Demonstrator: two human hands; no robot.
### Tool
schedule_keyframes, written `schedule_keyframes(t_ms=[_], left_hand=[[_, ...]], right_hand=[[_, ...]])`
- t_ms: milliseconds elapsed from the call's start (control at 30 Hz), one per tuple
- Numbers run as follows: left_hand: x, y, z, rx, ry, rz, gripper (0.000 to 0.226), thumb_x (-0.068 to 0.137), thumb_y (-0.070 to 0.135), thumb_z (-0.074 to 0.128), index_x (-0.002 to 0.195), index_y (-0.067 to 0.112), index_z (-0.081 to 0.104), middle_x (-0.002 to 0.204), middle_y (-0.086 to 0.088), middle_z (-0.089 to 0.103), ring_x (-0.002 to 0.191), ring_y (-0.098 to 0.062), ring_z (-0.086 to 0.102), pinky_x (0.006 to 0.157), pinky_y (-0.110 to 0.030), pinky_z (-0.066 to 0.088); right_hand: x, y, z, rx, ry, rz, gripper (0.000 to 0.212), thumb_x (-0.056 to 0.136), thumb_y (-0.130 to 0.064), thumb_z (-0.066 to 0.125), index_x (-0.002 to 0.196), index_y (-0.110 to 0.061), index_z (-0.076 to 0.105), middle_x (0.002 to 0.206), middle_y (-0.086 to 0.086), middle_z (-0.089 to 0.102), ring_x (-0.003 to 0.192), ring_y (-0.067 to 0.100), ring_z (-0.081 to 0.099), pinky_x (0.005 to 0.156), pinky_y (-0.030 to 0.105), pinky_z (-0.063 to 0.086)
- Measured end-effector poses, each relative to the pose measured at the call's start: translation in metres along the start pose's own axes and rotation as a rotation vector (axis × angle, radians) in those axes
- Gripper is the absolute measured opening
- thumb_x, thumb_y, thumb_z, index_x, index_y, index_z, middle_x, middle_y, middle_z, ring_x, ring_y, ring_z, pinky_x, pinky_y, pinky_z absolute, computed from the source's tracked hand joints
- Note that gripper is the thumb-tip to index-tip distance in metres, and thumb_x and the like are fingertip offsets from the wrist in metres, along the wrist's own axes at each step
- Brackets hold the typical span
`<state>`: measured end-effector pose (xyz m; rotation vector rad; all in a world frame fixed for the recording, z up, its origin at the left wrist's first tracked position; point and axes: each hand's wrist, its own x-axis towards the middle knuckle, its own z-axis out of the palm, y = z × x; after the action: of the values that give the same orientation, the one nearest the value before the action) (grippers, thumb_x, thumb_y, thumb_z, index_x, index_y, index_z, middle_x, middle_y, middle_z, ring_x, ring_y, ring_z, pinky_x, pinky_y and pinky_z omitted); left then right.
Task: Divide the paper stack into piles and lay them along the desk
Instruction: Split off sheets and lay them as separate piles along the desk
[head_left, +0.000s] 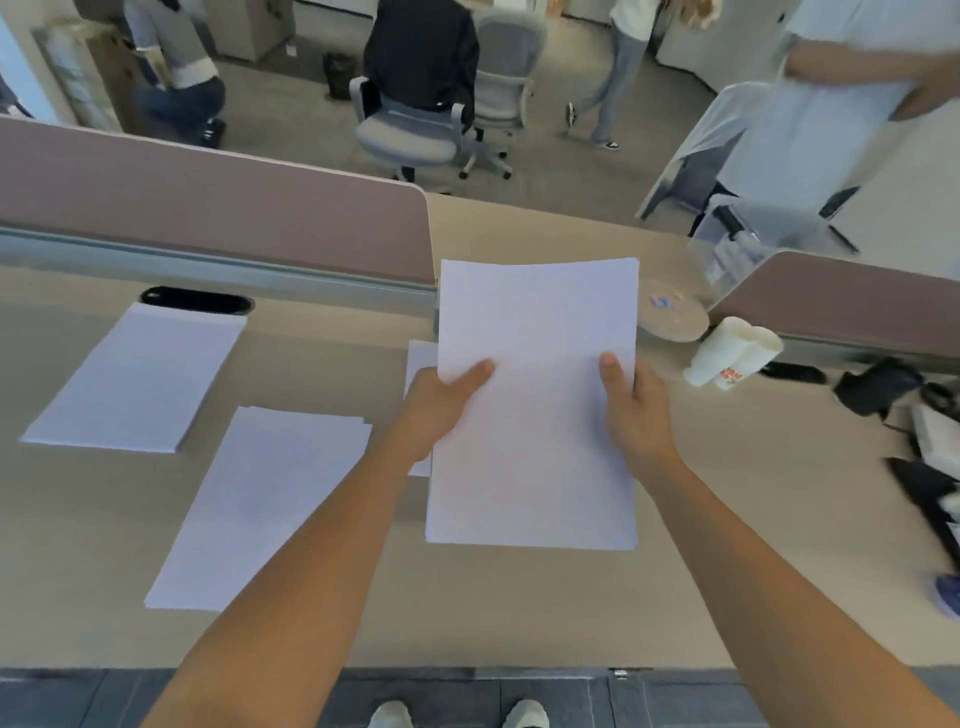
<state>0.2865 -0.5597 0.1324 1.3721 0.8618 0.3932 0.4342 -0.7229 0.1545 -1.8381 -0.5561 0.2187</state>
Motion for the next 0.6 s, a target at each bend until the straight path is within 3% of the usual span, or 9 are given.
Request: schedule_keyframes(t_ms=[100, 167, 233, 333, 400, 467, 600], left_hand=[[0.006, 0.005, 0.030, 0.025, -0.070, -0.019, 0.037, 0.081, 0.055, 0.068, 0.096, 0.021, 0.071, 0.094, 0.001, 0.074, 0.088, -0.018, 0.070, 0.074, -0.031, 0.055], [0.008, 0.001, 0.042, 0.045, -0.080, -0.043, 0.046, 0.080, 0.056, 0.068, 0.102, 0.016, 0.071, 0.096, -0.001, 0.073, 0.089, -0.020, 0.069, 0.072, -0.029, 0.055], [0.017, 0.002, 0.078, 0.081, -0.110, -0.071, 0.041, 0.081, 0.054, 0.068, 0.095, 0.016, 0.070, 0.094, -0.002, 0.073, 0.086, -0.019, 0.069, 0.072, -0.030, 0.055], [0.027, -0.012, 0.109, 0.109, -0.116, -0.118, 0.035, 0.084, 0.051, 0.066, 0.089, 0.017, 0.068, 0.097, -0.004, 0.072, 0.082, -0.018, 0.068, 0.078, -0.032, 0.055], [0.038, -0.026, 0.141, 0.104, -0.064, -0.190, 0.047, 0.085, 0.052, 0.063, 0.109, 0.012, 0.066, 0.109, -0.004, 0.068, 0.088, -0.020, 0.064, 0.080, -0.032, 0.052], [0.045, -0.037, 0.172, 0.148, -0.034, -0.269, 0.061, 0.086, 0.053, 0.061, 0.126, 0.008, 0.058, 0.117, -0.004, 0.063, 0.096, -0.023, 0.060, 0.082, -0.030, 0.046], [0.066, -0.054, 0.222, 0.242, -0.016, -0.336, 0.064, 0.087, 0.053, 0.059, 0.132, 0.007, 0.054, 0.131, -0.008, 0.060, 0.115, -0.028, 0.059, 0.092, -0.032, 0.047]], right_hand=[[0.008, 0.014, -0.029, -0.057, 0.010, 0.038, 0.027, 0.100, -0.038, 0.048, 0.103, -0.019, 0.067, 0.093, -0.008, 0.068, 0.083, 0.007, 0.061, 0.075, 0.028, 0.048], [0.009, 0.028, -0.038, -0.098, 0.006, 0.082, 0.036, 0.100, -0.039, 0.046, 0.098, -0.010, 0.067, 0.087, -0.005, 0.065, 0.078, 0.010, 0.057, 0.071, 0.032, 0.047], [0.023, 0.049, -0.067, -0.119, 0.020, 0.134, 0.039, 0.101, -0.035, 0.044, 0.088, -0.003, 0.064, 0.079, -0.002, 0.059, 0.071, 0.013, 0.052, 0.065, 0.031, 0.043], [0.034, 0.076, -0.084, -0.168, 0.030, 0.252, 0.037, 0.098, -0.033, 0.047, 0.066, -0.014, 0.046, 0.068, 0.001, 0.042, 0.064, 0.017, 0.039, 0.057, 0.031, 0.034], [0.050, 0.104, -0.102, -0.187, 0.013, 0.314, 0.039, 0.097, -0.035, 0.049, 0.063, -0.018, 0.040, 0.065, 0.001, 0.038, 0.062, 0.018, 0.036, 0.055, 0.030, 0.032], [0.063, 0.131, -0.117, -0.215, -0.007, 0.386, 0.038, 0.095, -0.039, 0.050, 0.065, -0.016, 0.046, 0.066, 0.003, 0.042, 0.061, 0.018, 0.039, 0.057, 0.030, 0.035], [0.094, 0.179, -0.136, -0.207, -0.046, 0.474, 0.037, 0.095, -0.038, 0.054, 0.067, -0.015, 0.048, 0.066, 0.005, 0.044, 0.060, 0.019, 0.041, 0.058, 0.030, 0.036]])
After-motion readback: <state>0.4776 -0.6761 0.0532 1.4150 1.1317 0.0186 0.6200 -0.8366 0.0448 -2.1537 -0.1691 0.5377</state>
